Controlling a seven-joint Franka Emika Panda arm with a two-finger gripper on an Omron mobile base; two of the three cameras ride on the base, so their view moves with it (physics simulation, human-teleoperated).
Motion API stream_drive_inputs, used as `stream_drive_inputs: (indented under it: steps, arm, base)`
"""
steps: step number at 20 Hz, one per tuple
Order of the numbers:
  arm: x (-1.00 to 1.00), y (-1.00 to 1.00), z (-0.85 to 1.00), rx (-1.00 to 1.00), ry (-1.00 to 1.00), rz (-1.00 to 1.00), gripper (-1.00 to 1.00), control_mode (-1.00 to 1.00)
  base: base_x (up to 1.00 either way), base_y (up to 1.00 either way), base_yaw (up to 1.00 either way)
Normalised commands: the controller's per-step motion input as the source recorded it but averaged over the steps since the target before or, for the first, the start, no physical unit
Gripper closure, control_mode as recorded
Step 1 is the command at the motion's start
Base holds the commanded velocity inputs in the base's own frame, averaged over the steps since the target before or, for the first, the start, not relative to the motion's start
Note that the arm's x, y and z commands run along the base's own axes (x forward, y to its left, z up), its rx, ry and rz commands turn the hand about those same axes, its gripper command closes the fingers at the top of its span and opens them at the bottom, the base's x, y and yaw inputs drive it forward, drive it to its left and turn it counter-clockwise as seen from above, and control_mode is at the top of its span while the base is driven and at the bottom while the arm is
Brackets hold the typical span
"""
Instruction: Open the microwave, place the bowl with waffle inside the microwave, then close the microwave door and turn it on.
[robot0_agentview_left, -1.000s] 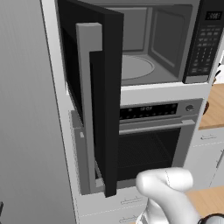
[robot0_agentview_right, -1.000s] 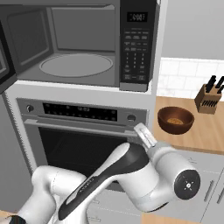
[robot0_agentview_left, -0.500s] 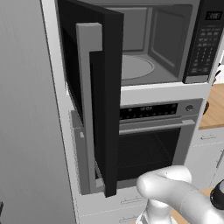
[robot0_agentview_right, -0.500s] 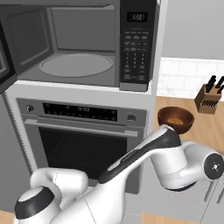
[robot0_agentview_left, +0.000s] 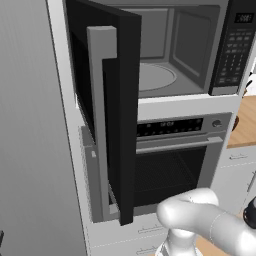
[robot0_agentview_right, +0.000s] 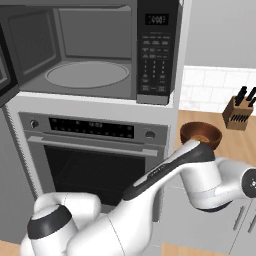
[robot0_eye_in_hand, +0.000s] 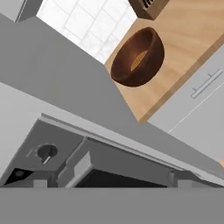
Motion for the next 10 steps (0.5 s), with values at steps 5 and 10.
stream_drive_inputs:
  steps: [5,10]
  arm:
    - [0.52,0.0,-0.14,0.04,0.04,0.0,-1.0,-1.0]
    - [0.46,0.0,-0.16,0.03,0.09,0.0,-1.0,-1.0]
  base:
    - [0.0,0.0,0.0]
    - [0.0,0.0,0.0]
